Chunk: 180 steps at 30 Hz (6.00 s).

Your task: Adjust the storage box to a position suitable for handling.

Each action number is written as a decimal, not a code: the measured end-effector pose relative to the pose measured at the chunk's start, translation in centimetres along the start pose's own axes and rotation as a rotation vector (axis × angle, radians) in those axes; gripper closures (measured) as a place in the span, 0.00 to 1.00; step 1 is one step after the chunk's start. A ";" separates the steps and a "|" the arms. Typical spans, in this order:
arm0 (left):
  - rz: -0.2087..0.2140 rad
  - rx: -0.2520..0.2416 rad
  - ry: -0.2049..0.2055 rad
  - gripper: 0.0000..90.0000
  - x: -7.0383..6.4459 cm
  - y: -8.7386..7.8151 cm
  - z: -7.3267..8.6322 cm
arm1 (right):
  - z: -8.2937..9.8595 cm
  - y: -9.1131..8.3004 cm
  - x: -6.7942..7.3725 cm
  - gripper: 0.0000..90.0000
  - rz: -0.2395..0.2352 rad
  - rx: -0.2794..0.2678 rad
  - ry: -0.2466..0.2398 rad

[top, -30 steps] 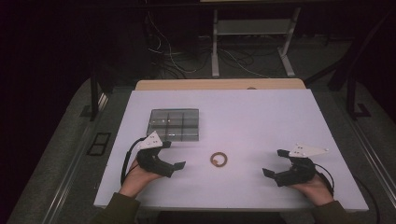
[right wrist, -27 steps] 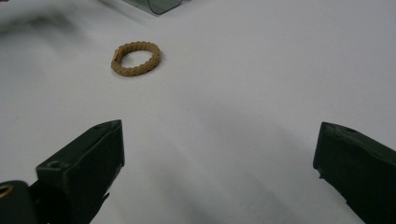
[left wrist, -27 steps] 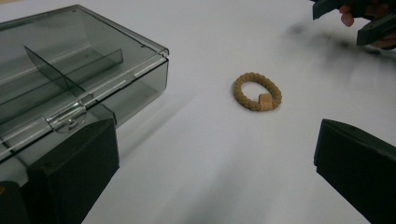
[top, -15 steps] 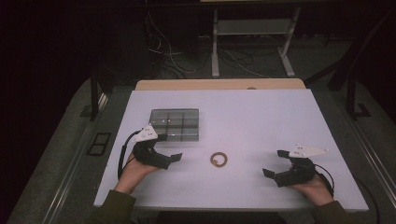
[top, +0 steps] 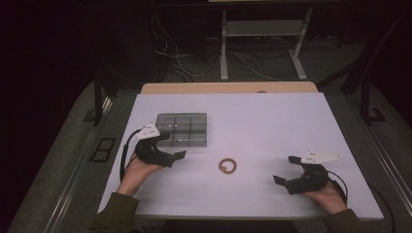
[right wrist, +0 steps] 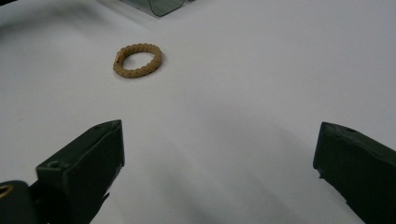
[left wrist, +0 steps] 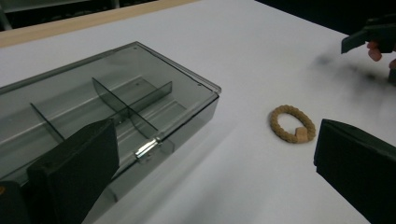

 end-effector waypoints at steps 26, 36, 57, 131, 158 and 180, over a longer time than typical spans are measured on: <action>-0.132 -0.028 -0.036 0.17 6.3 -0.3 -2.2 | 0.1 0.2 -0.1 0.02 0.007 0.002 0.012; -0.177 -0.007 -0.018 0.30 8.4 -0.2 -2.8 | 0.1 0.2 -0.2 0.02 0.005 0.003 0.012; -0.286 0.101 -0.077 0.78 12.0 -1.5 0.5 | 0.3 0.1 -0.1 0.02 0.000 0.007 0.012; -0.115 0.284 -0.109 0.99 10.3 3.2 3.2 | 0.4 0.0 -0.3 0.02 0.004 0.004 0.017; -0.047 0.285 -0.038 0.99 7.5 6.8 1.9 | 0.4 0.1 -0.3 0.02 0.000 0.004 0.016; 0.004 0.266 -0.007 0.99 4.7 10.5 0.4 | 0.4 0.1 -0.3 0.02 0.001 0.003 0.016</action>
Point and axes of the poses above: each handheld gripper's, and its own axes: y roughly forward along the jaws, z roughly out of its underside, x roughly to its left, the point moved 3 cm from there along y, roughly forward along the jaws, and after that the axes turned 7 degrees about y, right-handed, at the moved point
